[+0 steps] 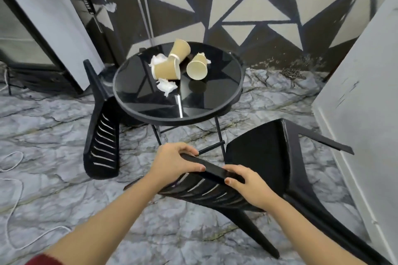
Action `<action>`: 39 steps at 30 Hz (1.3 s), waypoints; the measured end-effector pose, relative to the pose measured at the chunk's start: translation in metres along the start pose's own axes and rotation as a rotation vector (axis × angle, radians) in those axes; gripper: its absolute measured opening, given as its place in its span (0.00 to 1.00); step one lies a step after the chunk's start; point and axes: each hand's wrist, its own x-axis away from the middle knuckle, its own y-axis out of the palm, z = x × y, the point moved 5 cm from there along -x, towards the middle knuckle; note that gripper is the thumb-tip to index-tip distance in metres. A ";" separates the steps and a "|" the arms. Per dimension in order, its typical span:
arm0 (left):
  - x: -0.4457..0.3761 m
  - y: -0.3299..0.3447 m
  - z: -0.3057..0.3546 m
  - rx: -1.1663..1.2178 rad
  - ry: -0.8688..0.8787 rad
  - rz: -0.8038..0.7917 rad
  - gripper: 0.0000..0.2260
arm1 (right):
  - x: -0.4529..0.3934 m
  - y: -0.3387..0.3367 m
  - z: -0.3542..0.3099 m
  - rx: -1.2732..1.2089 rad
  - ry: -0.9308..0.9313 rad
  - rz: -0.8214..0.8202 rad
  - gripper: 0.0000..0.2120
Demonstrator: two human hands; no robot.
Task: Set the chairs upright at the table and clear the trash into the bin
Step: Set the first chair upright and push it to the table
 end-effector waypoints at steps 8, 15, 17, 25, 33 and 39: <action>0.027 0.013 0.075 -0.006 0.156 -0.018 0.20 | 0.039 -0.029 -0.047 -0.084 -0.068 0.062 0.16; 0.079 0.004 0.055 0.018 0.231 -0.167 0.18 | 0.092 -0.081 -0.026 -0.069 -0.008 0.124 0.16; 0.089 0.009 0.051 0.050 0.213 -0.129 0.15 | 0.105 -0.094 -0.018 -0.090 0.012 0.131 0.15; 0.095 0.049 0.092 0.129 0.226 -0.105 0.18 | 0.132 -0.118 -0.066 -0.084 -0.107 0.270 0.22; 0.114 0.062 0.084 0.097 0.267 -0.080 0.09 | 0.179 -0.153 -0.040 -0.159 -0.064 0.568 0.15; 0.096 0.063 0.034 0.205 0.082 -0.137 0.10 | 0.204 -0.189 -0.013 -0.138 -0.039 0.595 0.20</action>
